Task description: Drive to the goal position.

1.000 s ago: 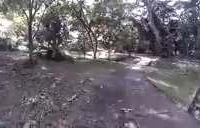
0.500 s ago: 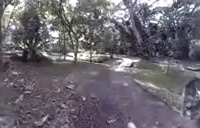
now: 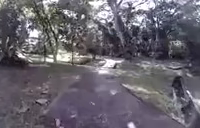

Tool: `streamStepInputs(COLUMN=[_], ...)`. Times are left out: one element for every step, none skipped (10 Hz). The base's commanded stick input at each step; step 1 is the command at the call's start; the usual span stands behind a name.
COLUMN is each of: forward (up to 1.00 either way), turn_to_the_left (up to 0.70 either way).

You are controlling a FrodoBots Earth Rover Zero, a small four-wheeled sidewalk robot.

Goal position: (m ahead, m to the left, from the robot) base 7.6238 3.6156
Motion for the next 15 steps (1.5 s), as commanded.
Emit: streamStepInputs(forward=[1.0,1.0,1.0,1.0,0.6,0.01,0.0,0.0,0.0,0.0,0.0,0.0,0.0,0.0,0.0], turn_to_the_left=[0.0,0.0,0.0,0.0,0.0,0.0,0.0,0.0,0.0,0.0,0.0,0.0,0.0,0.0,0.0])
